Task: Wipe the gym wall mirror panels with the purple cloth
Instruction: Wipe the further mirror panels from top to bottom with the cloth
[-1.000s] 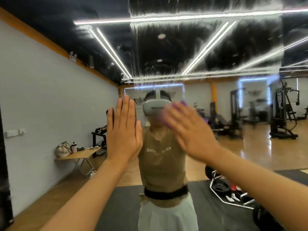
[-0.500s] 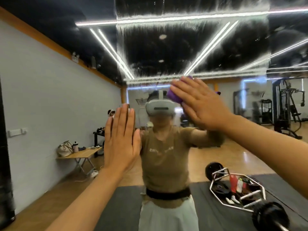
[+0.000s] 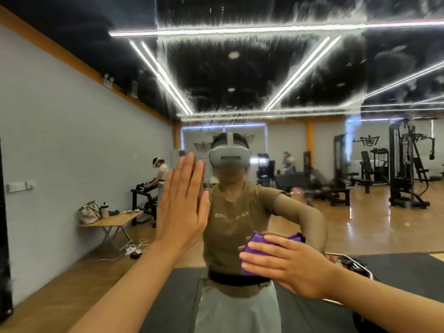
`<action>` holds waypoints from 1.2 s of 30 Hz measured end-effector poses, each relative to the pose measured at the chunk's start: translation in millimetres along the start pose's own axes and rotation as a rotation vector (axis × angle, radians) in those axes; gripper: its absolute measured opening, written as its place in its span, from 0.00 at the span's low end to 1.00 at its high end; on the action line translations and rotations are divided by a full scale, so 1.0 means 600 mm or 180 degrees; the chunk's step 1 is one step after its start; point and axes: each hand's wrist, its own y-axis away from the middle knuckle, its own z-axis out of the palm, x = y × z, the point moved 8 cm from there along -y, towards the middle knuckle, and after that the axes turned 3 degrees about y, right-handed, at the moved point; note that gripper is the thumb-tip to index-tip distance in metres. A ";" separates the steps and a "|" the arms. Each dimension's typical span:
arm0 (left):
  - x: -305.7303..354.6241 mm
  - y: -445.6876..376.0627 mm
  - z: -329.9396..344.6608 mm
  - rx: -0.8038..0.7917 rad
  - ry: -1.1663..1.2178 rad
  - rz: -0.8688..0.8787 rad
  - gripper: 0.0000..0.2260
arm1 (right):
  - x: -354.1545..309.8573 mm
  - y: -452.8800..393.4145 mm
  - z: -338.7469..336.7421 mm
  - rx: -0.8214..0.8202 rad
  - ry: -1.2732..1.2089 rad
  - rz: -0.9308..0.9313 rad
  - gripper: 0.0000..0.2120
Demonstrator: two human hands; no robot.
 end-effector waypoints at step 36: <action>0.138 -0.060 0.076 0.0282 -0.0398 0.0027 0.29 | 0.158 0.093 -0.018 0.0153 -0.0082 0.0156 0.33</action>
